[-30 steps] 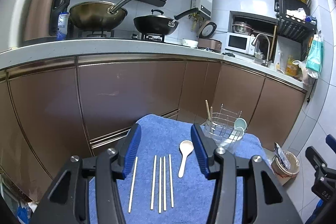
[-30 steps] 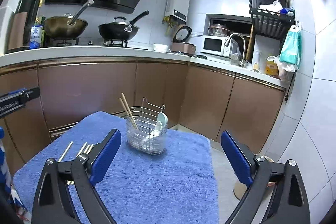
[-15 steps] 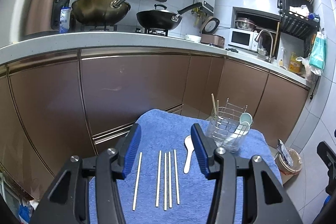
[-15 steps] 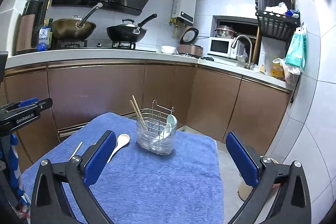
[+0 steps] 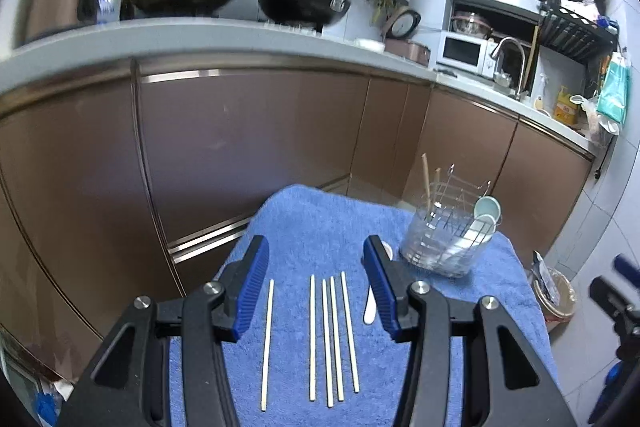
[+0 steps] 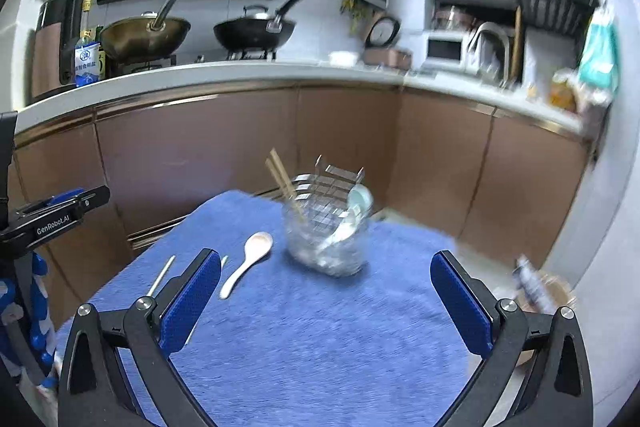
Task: Organize utensils
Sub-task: 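Withdraw both open tools from the holder back over the towel, then grasp a third chopstick with the left tool while the right tool grasps the last white spoon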
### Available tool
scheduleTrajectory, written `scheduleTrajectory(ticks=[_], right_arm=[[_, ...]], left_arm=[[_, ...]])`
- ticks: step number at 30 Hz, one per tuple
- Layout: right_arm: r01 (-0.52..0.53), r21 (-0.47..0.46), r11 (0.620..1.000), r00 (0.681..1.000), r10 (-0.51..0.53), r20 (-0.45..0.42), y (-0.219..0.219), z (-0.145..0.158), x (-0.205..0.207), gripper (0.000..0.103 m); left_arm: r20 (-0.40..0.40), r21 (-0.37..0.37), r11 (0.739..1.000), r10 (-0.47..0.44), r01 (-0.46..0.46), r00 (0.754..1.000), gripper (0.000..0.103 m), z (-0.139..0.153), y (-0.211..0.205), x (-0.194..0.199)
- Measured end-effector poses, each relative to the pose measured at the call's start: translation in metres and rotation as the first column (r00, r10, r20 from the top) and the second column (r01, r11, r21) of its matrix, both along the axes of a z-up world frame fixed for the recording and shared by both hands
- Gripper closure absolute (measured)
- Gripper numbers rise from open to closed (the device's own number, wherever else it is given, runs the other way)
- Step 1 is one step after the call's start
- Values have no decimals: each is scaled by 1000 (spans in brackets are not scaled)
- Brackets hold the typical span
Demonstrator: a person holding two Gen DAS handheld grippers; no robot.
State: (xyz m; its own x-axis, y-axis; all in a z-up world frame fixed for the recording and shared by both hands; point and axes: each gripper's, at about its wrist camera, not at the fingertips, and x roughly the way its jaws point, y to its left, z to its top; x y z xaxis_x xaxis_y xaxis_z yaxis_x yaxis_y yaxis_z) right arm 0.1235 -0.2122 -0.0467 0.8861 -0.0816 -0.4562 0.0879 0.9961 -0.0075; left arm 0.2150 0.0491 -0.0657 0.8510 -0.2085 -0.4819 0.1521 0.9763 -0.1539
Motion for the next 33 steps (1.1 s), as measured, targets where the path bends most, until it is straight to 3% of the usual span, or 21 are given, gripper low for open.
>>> scheduleTrajectory(ticks=[7, 9, 11, 13, 17, 20, 24, 33], right_arm=[[-114, 204, 972, 973, 151, -177, -10, -54, 60, 2], [-142, 245, 959, 956, 197, -217, -7, -70, 78, 10], [-167, 277, 946, 934, 242, -261, -1, -87, 99, 30], [-183, 296, 938, 918, 270, -290, 4, -99, 114, 41], [-220, 333, 917, 883, 332, -330, 16, -120, 145, 54], [-237, 353, 905, 862, 363, -353, 25, -130, 166, 60], [-248, 346, 905, 846, 376, -378, 34, -139, 190, 62], [-211, 294, 932, 855, 322, -407, 38, -152, 235, 63]], left_arm=[[-210, -31, 998, -62, 56, 976, 56, -39, 10, 57], [-280, -47, 995, -99, 89, 955, 56, -54, 6, 74], [-355, -61, 991, -136, 122, 925, 57, -70, 1, 93], [-413, -50, 987, -158, 151, 897, 57, -86, -5, 112], [-511, -17, 980, -181, 200, 841, 68, -116, -18, 144], [-564, -6, 975, -188, 224, 804, 75, -132, -26, 161], [-606, 5, 972, -184, 235, 774, 83, -147, -33, 176], [-659, 7, 964, -195, 266, 726, 89, -164, -38, 200]])
